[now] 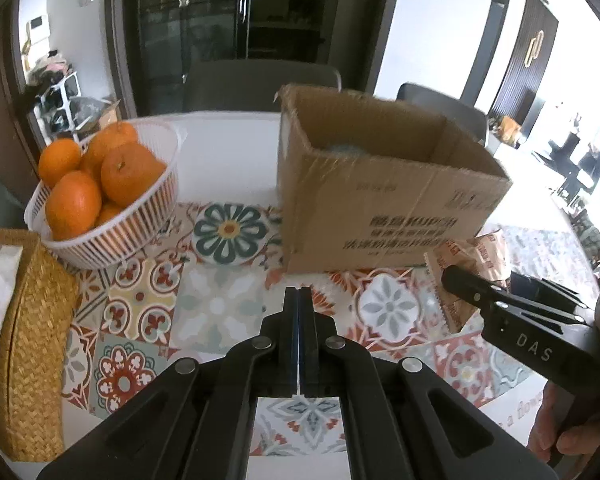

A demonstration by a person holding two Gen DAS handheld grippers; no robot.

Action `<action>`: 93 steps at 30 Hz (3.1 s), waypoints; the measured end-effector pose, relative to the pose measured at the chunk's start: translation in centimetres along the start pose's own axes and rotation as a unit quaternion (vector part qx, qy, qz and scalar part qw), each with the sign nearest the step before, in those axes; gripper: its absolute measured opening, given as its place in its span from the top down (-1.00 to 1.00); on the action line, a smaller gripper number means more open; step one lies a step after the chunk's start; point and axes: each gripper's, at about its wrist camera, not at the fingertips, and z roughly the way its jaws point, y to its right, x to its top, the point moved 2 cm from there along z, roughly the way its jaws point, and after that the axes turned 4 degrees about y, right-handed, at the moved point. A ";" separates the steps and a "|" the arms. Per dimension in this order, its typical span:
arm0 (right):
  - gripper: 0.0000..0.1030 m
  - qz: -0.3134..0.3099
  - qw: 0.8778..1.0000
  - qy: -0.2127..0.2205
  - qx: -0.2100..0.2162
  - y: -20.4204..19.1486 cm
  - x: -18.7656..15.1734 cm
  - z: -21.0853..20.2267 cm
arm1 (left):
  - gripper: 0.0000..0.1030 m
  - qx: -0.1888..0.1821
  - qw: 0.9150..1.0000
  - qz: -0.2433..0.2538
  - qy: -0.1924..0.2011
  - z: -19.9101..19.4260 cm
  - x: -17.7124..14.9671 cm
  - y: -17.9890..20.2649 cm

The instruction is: Organize soft objects

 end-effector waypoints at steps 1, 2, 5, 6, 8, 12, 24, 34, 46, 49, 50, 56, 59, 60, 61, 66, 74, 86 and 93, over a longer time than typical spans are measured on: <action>0.04 0.000 1.000 0.004 0.001 0.1 0.2 -0.5 | 0.96 -0.002 1.000 0.002 0.005 -0.4 0.3 0.2; 0.04 -0.001 1.000 0.009 0.000 0.1 0.4 -0.9 | 0.96 -0.005 1.000 0.003 0.010 -0.8 0.5 0.4; 0.04 -0.001 1.000 0.019 0.002 0.2 0.9 -2.1 | 0.96 -0.010 1.000 0.008 0.023 -1.7 1.2 0.9; 0.04 -0.001 1.000 0.024 0.001 0.2 1.1 -2.4 | 0.96 -0.012 0.999 0.009 0.028 -2.1 1.5 1.1; 0.04 0.000 0.999 0.033 0.003 0.2 1.5 -3.2 | 0.96 -0.015 0.999 0.011 0.037 -2.6 1.9 1.4; 0.04 -0.002 0.999 0.050 0.006 -0.1 2.5 -4.6 | 0.96 -0.021 0.998 0.017 0.054 -3.7 2.9 1.9; 0.04 -0.014 0.995 0.094 0.010 -0.5 5.7 -7.1 | 0.96 -0.023 0.994 0.033 0.099 -5.5 6.3 2.8; 0.04 -0.027 0.994 0.109 0.012 -0.6 8.6 -6.5 | 0.96 -0.023 0.993 0.040 0.113 -4.9 9.4 2.8; 0.04 -0.024 0.996 0.088 0.020 -0.1 11.3 -3.3 | 0.96 -0.025 0.994 0.041 0.096 -1.5 12.2 2.8; 0.04 -0.026 0.996 0.083 0.018 0.1 11.8 -2.3 | 0.96 -0.020 0.995 0.043 0.089 -0.4 12.7 2.8; 0.04 -0.027 0.996 0.080 0.016 0.1 12.0 -1.9 | 0.96 -0.020 0.995 0.044 0.084 0.0 12.9 2.9; -0.50 -0.016 0.998 0.054 -0.014 0.9 12.9 0.4 | -0.42 0.025 0.995 0.056 0.080 1.3 13.6 2.5; -0.63 -0.008 0.998 0.053 -0.039 1.3 13.0 0.7 | -0.76 0.077 0.990 0.057 0.105 0.6 13.5 2.0; -0.63 -0.008 0.998 0.052 -0.039 1.4 13.0 0.7 | -0.77 0.085 0.989 0.063 0.107 0.5 13.4 2.1; -0.63 -0.009 0.998 0.051 -0.037 1.3 12.9 0.6 | -0.78 0.090 0.988 0.064 0.107 0.3 13.3 2.1; -0.63 -0.012 0.997 0.064 -0.052 0.9 12.2 -0.9 | -0.89 0.096 0.989 0.046 0.103 -0.9 12.4 1.5; -0.63 -0.015 0.994 0.087 -0.063 -0.4 10.1 -5.2 | -1.00 0.099 0.986 0.044 0.126 -5.3 10.3 1.4; -0.65 -0.017 0.989 0.121 -0.085 -2.3 5.6 -12.2 | -1.00 0.081 0.984 0.053 0.147 -11.6 6.8 1.5; -0.67 -0.012 0.986 0.136 -0.093 -3.6 2.9 -15.5 | -1.00 0.061 0.984 0.060 0.153 -14.7 4.5 1.1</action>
